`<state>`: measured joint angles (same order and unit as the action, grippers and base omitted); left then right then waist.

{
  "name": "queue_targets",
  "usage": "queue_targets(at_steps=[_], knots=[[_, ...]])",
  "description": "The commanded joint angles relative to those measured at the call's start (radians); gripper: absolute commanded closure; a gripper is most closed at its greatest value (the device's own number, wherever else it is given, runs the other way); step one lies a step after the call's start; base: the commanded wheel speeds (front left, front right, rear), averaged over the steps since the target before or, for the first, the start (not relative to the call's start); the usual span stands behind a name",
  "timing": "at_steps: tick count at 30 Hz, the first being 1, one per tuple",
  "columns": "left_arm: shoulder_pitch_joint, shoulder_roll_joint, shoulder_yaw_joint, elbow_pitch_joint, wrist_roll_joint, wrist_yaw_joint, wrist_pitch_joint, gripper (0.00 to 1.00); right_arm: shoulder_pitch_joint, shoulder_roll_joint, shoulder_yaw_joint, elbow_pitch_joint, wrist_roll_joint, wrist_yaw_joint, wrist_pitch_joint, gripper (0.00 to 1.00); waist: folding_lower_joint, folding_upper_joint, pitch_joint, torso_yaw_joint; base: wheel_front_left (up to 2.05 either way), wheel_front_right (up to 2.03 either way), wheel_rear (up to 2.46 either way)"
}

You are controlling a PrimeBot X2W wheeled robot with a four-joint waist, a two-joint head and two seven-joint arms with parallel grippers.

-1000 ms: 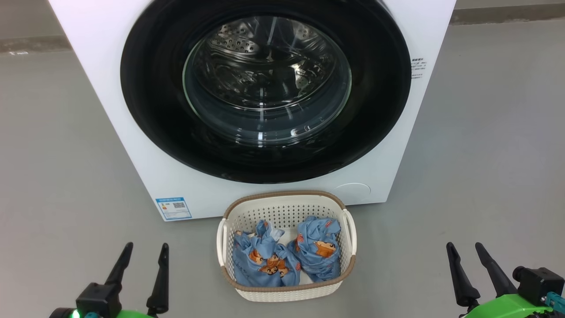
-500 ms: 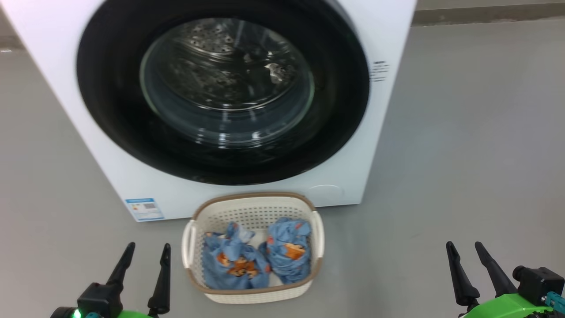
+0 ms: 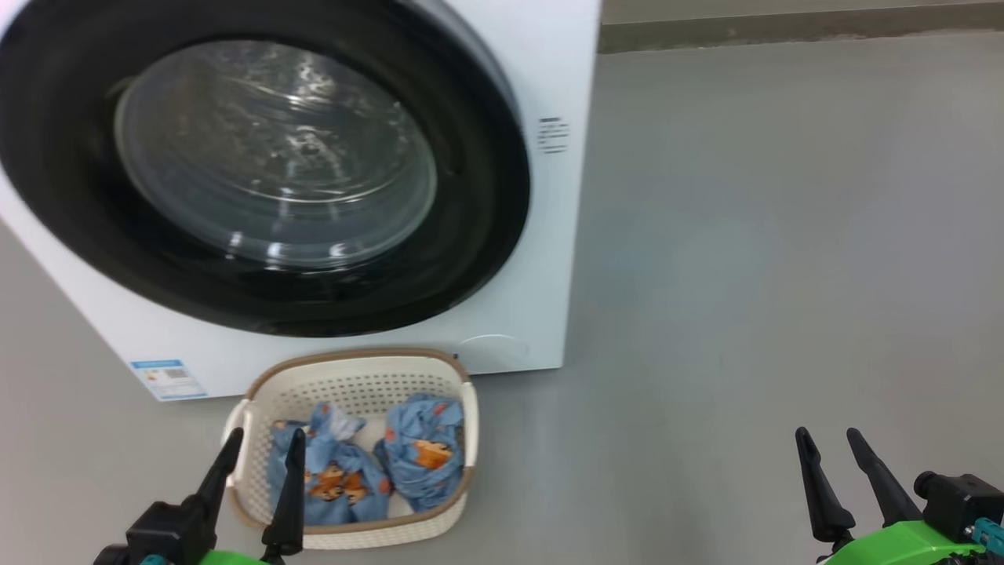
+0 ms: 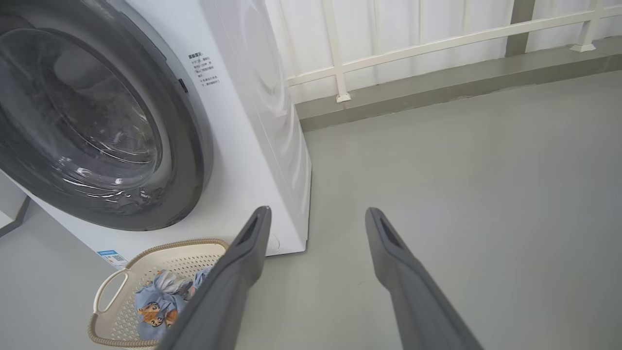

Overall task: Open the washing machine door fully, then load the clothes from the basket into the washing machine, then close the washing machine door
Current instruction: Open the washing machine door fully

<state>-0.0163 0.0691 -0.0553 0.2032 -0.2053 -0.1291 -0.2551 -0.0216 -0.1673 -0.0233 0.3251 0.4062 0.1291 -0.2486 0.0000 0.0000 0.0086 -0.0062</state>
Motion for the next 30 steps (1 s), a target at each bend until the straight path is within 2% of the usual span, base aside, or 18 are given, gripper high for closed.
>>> queue_targets(at_steps=[1, 7, 17, 18, 19, 20, 25, 30], knots=[[-0.029, 0.014, 0.033, -0.033, -0.011, -0.002, -0.007, 0.00, -0.011, -0.011, 0.016, -0.025, -0.019, 0.002, -0.012, 0.00, 0.0000, 0.0000, 0.000, -0.001, 0.86, 0.86, -1.72], [-0.027, 0.023, 0.028, -0.037, -0.020, -0.002, -0.007, 0.00, -0.013, -0.011, 0.013, -0.025, -0.016, 0.002, -0.013, 0.00, 0.0000, 0.0000, 0.001, 0.000, 0.55, 0.55, -1.09], [-0.025, 0.017, 0.021, -0.035, -0.022, -0.002, -0.007, 0.00, -0.030, -0.002, 0.023, -0.021, -0.011, 0.002, -0.013, 0.00, 0.0000, 0.0000, 0.002, -0.002, 0.05, 0.05, -0.09], [-0.024, 0.015, 0.018, -0.037, -0.025, -0.002, -0.007, 0.00, -0.034, 0.002, 0.025, -0.021, -0.006, 0.002, -0.013, 0.47, 0.0000, 0.0000, 0.002, -0.002, 0.00, 0.00, 0.00], [-0.023, 0.012, 0.015, -0.040, -0.028, -0.002, -0.007, 0.00, -0.040, 0.004, 0.026, -0.021, -0.002, 0.002, -0.013, 0.67, 0.0000, 0.0000, 0.003, -0.001, 0.00, 0.00, 0.00], [-0.022, 0.010, 0.012, -0.043, -0.030, -0.002, -0.007, 0.00, -0.047, 0.007, 0.029, -0.022, 0.003, 0.002, -0.013, 1.00, 0.0000, 0.0000, 0.004, 0.000, 0.00, 0.00, 0.00], [-0.025, 0.001, 0.002, -0.056, -0.039, -0.002, -0.007, 0.00, -0.116, 0.022, 0.033, -0.037, 0.031, 0.002, -0.013, 1.00, 0.0000, 0.0000, 0.018, 0.008, 0.00, 0.00, 0.00], [-0.035, -0.005, -0.011, -0.068, -0.048, -0.002, -0.007, 0.00, -0.231, 0.044, 0.038, -0.061, 0.109, 0.002, -0.013, 1.00, 0.0000, 0.0000, 0.040, 0.023, 0.00, 0.00, 0.00]])
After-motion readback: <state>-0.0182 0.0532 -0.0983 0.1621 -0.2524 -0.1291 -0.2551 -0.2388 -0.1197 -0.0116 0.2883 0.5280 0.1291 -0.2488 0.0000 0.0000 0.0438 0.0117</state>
